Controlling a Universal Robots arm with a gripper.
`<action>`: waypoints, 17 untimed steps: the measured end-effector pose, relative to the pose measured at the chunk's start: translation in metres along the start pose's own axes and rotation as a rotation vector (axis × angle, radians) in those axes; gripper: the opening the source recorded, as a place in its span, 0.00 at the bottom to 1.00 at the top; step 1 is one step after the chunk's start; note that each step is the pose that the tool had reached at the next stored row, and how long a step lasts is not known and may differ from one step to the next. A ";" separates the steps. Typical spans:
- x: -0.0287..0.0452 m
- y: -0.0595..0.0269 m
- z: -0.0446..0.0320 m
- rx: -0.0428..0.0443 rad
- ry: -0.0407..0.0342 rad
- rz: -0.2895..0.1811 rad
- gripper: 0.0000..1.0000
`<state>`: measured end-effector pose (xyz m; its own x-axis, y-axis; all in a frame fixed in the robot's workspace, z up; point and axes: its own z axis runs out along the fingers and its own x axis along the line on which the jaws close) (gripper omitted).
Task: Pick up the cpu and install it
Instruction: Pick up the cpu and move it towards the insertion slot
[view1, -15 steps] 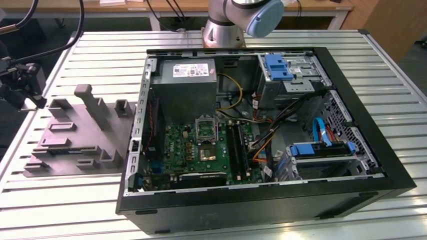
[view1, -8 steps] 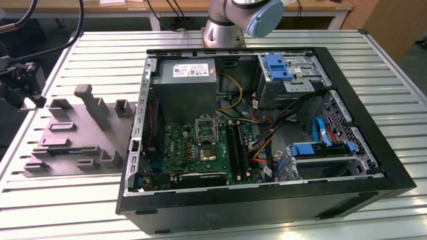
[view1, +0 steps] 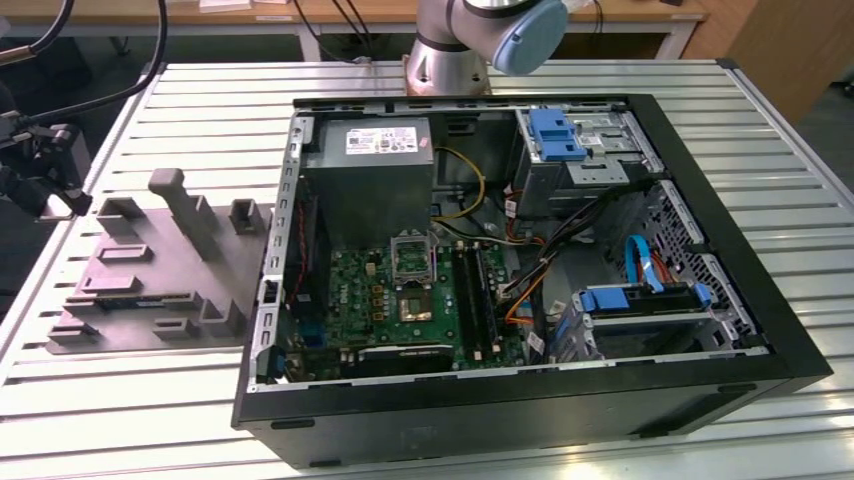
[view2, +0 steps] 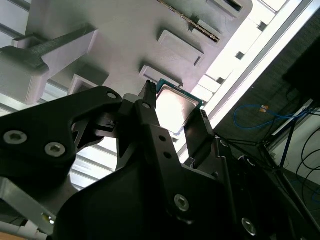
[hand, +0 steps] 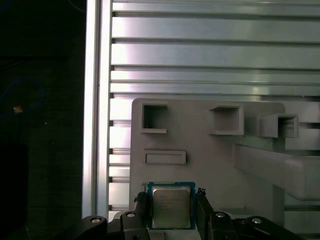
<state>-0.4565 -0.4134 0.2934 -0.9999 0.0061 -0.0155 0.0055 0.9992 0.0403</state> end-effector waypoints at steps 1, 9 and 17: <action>0.0000 0.0000 0.0000 0.0000 0.0000 0.000 0.47; -0.0001 0.0002 -0.0059 -0.0001 -0.0002 0.000 0.47; -0.0001 0.0003 -0.0078 0.0001 0.0001 0.000 0.47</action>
<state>-0.4565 -0.4135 0.3012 -0.9999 0.0061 -0.0154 0.0055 0.9992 0.0402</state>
